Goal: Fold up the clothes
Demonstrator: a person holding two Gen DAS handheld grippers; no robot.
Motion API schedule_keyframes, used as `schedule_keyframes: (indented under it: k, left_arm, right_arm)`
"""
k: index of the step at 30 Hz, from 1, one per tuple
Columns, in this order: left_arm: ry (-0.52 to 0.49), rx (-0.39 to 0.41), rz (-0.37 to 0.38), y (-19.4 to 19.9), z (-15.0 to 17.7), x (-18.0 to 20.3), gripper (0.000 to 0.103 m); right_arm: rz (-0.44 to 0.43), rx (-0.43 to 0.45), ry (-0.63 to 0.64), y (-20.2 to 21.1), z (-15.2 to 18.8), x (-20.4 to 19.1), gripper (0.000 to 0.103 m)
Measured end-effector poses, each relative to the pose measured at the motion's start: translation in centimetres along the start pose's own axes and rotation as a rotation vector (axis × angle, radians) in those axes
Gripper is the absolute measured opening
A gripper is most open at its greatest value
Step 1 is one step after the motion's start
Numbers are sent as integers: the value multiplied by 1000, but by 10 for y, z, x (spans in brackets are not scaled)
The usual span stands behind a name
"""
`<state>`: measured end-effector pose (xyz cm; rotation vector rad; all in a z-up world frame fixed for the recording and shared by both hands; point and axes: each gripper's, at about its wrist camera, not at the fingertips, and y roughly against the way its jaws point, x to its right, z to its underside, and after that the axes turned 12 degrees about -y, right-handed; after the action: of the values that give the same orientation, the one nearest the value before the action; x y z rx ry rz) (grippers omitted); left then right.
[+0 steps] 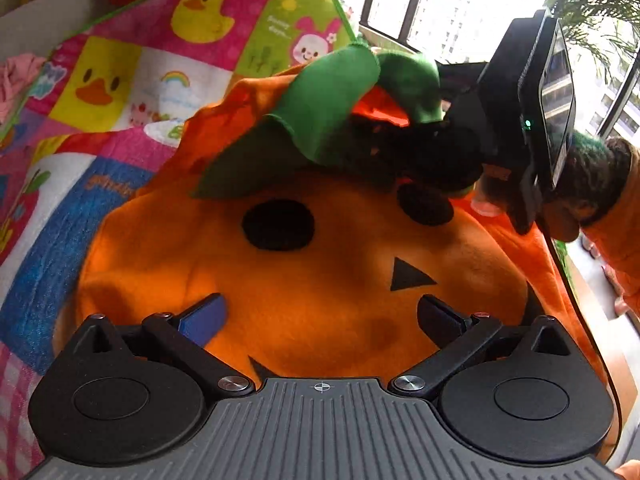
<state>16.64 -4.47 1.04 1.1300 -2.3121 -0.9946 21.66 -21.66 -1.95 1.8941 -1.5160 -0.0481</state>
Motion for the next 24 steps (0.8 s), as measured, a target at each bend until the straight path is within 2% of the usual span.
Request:
schedule_keyframes:
  k: [2,4,7,8,10,13,15,18,21,23,24]
  left_arm:
    - [8,44,-13,8,-9,-6,103]
    - [29,96,-24,12,-24,-13,103]
    - [49,160,-52,14,-45,-22,103]
    - [30,144,-86,4,-49,-22,103]
    - [-8,113,-153,-17,-57,-22,103]
    - [-64,57,-253,-48,-66,-24,103]
    - [-91,-8,-294,-68,-56,-30,103]
    - [-80,-27,-296,-71,-47,-36,103]
    - [-59,-14,-285,-61,-46,-39,103]
    - [-44,-5,-278,-54,-45,-41,103]
    - [-37,-1,-274,-51,-44,-42,103]
  right_arm:
    - [-25,-11,2,-2,2,-3,39]
    - [-78,-23,55,12,18,-15,39]
    - [-98,-15,64,31,31,-19,40]
    - [-113,-17,50,37,32,-16,41]
    - [-143,-15,30,51,33,-8,61]
    - [-185,10,36,81,34,10,73]
    - [-214,23,-1,102,34,29,77]
    - [-249,52,-149,124,29,63,77]
    - [-284,55,-426,109,13,90,75]
    - [-311,42,-549,86,4,95,58]
    - [-315,32,-572,73,0,94,50]
